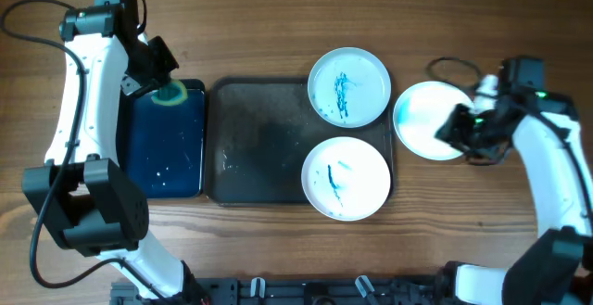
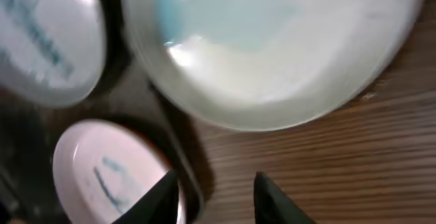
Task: Clean dirty plates on tray and stack at the side
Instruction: 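Set the plate down on the table right of the tray, release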
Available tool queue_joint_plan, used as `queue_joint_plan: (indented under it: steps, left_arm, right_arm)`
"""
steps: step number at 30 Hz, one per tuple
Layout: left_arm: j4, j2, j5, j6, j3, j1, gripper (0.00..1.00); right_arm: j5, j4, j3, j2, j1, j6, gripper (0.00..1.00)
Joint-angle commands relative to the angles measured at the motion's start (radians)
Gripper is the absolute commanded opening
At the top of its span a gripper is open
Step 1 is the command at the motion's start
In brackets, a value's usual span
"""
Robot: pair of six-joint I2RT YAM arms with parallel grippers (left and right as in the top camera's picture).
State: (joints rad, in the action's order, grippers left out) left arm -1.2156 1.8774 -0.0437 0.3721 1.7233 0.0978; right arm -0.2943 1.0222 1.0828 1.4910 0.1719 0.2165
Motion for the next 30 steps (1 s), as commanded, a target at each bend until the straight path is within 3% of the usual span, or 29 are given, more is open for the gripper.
queue_joint_plan:
  steps: [1,9,24,30]
  left_arm:
    - [0.0,-0.013,-0.012,0.0,0.01,-0.006,0.04]
    - [0.0,-0.013,-0.012,0.002,0.01,-0.019,0.04]
    - [-0.003,-0.013,-0.012,0.002,0.01,-0.019,0.04]
    - [0.0,-0.013,-0.012,0.002,0.01,-0.019,0.04]
  right_arm:
    - [-0.042,0.011,0.005,-0.004,-0.156,-0.082,0.38]
    - [0.009,-0.031,-0.079,0.068,-0.352,-0.072,0.37]
    - [-0.059,-0.256,-0.28,0.089,-0.365,-0.108,0.36]
    - [-0.092,-0.282,-0.28,0.089,-0.378,-0.066,0.15]
